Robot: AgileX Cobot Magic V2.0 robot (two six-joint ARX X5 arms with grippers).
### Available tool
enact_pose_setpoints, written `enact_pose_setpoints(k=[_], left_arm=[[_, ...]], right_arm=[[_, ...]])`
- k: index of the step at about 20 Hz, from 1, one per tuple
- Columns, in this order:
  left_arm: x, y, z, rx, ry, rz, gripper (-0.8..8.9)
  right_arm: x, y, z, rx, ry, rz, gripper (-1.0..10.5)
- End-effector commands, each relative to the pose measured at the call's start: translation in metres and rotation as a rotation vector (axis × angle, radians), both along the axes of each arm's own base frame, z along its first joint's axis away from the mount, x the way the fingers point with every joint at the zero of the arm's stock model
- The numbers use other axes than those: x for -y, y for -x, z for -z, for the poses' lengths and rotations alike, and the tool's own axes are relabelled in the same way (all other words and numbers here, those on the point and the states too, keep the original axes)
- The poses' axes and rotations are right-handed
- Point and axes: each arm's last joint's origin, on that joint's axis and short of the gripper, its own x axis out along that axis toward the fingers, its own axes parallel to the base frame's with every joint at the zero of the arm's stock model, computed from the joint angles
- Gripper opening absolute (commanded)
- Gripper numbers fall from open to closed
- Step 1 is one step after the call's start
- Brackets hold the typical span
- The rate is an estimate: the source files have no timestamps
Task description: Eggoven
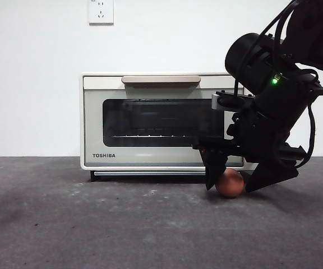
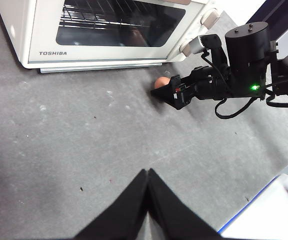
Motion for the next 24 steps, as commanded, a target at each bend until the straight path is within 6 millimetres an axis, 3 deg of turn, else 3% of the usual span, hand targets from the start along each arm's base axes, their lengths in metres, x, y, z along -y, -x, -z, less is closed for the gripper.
enact_pose_setpoints(k=[1,10,14,20,24], left_arm=[[0.0,0.0,-0.006,0.025,0.001,0.009,0.07],[0.0,-0.001,-0.006,0.031,0.001,0.008,0.07],[0.001,-0.005,-0.007,0.038,0.007,0.003,0.07],[0.009,-0.036,-0.015,0.094,0.077,0.006,0.07],[0.029,-0.069,-0.016,0.156,0.095,-0.002,0.07]], right_arm=[[-0.003,-0.005,0.0,0.006,-0.008,0.01,3.2],[-0.001,-0.005,0.0,-0.002,-0.017,0.005,0.1],[-0.002,-0.003,-0.007,-0.001,-0.053,-0.025,0.0],[-0.002,0.032,-0.067,0.052,-0.107,-0.102,0.0],[0.004,0.066,-0.112,0.135,-0.159,-0.157,0.0]])
